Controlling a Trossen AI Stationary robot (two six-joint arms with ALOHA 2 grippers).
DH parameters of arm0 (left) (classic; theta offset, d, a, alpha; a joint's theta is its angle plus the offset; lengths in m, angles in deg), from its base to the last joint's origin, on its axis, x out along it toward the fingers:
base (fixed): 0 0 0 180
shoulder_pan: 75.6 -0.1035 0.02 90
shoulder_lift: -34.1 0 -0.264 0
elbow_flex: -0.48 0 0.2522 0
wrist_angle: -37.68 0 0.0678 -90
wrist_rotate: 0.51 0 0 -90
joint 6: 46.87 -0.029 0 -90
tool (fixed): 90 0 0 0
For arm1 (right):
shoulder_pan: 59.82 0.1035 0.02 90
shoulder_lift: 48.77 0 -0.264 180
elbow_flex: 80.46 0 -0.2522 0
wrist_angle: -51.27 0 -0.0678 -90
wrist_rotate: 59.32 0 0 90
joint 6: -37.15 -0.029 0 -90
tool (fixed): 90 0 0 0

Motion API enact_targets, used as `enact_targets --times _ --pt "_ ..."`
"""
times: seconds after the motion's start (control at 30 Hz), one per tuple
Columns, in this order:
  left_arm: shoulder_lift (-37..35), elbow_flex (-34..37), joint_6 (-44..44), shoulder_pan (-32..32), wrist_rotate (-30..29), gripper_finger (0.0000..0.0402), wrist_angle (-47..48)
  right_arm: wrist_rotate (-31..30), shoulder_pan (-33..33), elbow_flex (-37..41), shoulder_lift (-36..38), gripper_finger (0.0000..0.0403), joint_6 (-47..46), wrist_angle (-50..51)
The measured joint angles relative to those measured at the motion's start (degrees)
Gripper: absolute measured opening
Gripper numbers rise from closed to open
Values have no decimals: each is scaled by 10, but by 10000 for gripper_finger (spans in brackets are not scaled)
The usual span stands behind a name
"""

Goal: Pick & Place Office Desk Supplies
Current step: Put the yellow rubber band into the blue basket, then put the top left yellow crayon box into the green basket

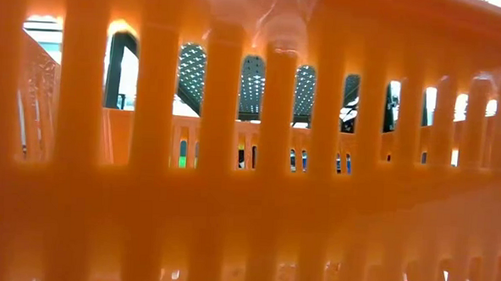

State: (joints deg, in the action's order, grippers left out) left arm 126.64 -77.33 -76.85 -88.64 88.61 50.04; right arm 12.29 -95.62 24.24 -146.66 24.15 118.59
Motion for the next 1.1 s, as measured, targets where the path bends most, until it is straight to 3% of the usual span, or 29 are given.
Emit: enact_targets --times 0.47,0.73,0.87,1.1 --pt "0 0 0 0 0 206 0 6 0 0 0 174 1 3" --pt "0 0 0 0 0 206 0 25 0 0 38 173 -4 7" --pt "0 0 0 0 0 206 0 64 3 0 100 167 -20 6" --pt "0 0 0 0 0 206 0 65 24 1 230 171 -28 -11"
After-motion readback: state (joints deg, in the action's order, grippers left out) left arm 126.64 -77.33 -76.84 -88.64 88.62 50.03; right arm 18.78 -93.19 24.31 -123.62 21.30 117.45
